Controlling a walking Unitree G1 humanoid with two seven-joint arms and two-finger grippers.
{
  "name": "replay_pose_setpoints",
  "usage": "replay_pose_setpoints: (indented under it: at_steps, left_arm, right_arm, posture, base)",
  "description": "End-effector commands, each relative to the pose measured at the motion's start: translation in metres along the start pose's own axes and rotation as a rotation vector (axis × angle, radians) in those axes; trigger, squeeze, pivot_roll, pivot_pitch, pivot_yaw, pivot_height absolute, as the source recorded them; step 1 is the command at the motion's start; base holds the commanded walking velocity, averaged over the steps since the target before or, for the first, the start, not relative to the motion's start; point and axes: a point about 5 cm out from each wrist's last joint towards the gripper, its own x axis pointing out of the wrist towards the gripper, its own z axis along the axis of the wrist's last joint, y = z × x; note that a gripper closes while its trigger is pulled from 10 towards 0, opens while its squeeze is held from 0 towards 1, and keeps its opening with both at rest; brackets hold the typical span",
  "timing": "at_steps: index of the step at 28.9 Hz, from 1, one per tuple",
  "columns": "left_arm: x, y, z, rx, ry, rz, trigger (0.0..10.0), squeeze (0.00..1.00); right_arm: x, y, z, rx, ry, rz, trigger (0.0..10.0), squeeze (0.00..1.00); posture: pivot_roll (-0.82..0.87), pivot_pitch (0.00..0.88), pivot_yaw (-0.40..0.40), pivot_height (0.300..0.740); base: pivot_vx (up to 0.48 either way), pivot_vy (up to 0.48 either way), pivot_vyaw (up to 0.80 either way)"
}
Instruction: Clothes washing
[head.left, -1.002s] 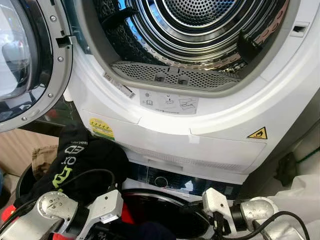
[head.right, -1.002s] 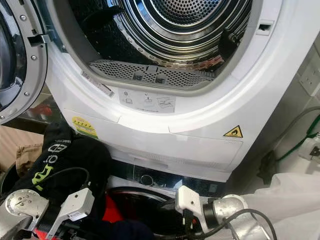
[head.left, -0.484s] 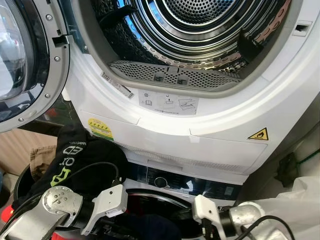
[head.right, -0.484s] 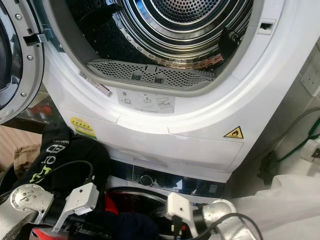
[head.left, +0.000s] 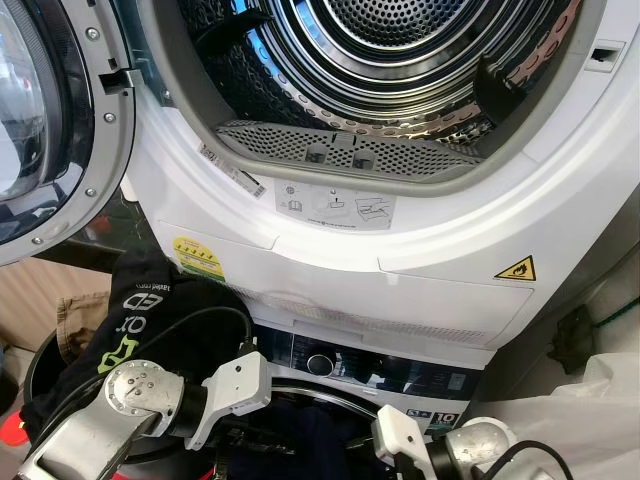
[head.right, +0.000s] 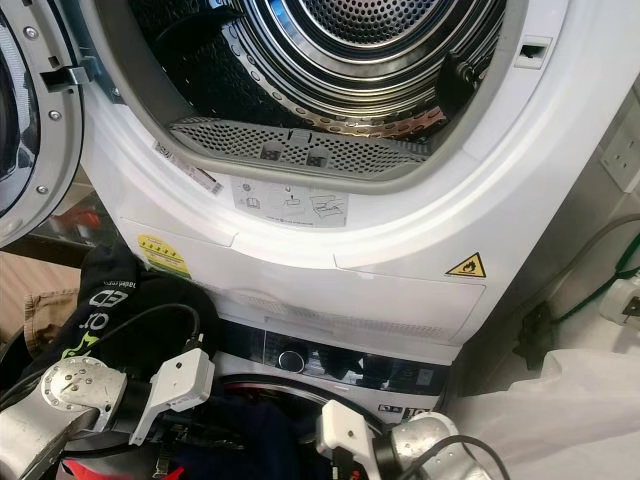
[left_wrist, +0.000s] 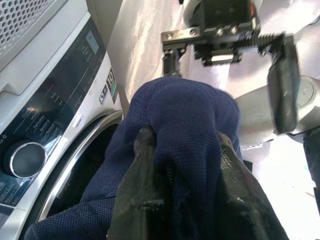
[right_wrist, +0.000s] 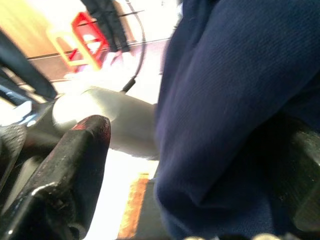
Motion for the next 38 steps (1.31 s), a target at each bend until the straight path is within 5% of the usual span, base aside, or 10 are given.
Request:
replay_pose_setpoints:
  at_steps: [1, 3, 12, 22, 31, 38]
  left_arm:
    - [0.003, -0.003, 0.007, 0.016, -0.026, -0.032, 0.0, 0.0]
    - [0.004, -0.004, 0.007, 0.015, -0.027, -0.037, 0.0, 0.0]
    - [0.008, -0.001, 0.014, 0.026, -0.076, -0.011, 0.0, 0.0]
    - [0.016, -0.005, 0.019, 0.019, -0.108, -0.046, 0.0, 0.0]
    - [0.021, 0.011, 0.03, 0.068, -0.174, 0.059, 0.0, 0.0]
    - [0.028, 0.017, 0.038, 0.086, -0.221, 0.112, 0.0, 0.0]
  right_arm:
    - [0.002, -0.009, 0.008, -0.036, -0.02, -0.077, 10.0, 0.0]
    - [0.004, -0.017, 0.009, -0.027, -0.023, -0.157, 10.0, 0.0]
    - [0.013, -0.006, 0.014, -0.016, -0.07, -0.061, 10.0, 0.0]
    - [0.022, -0.014, 0.017, 0.018, -0.113, -0.148, 10.0, 0.0]
    - [0.031, 0.011, 0.016, 0.057, -0.128, 0.05, 10.0, 0.0]
    - [0.034, 0.011, 0.019, 0.09, -0.157, 0.035, 10.0, 0.0]
  posture:
    - [0.0, 0.075, 0.026, 0.74]
    - [0.0, 0.076, 0.025, 0.74]
    - [0.0, 0.077, 0.019, 0.74]
    - [0.0, 0.078, 0.02, 0.74]
    - [0.0, 0.078, 0.02, 0.74]
    - [0.0, 0.075, 0.019, 0.74]
  base:
    - [0.0, 0.0, 0.0]
    - [0.0, 0.0, 0.0]
    - [0.0, 0.0, 0.0]
    - [0.0, 0.0, 0.0]
    - [0.0, 0.0, 0.0]
    - [0.0, 0.0, 0.0]
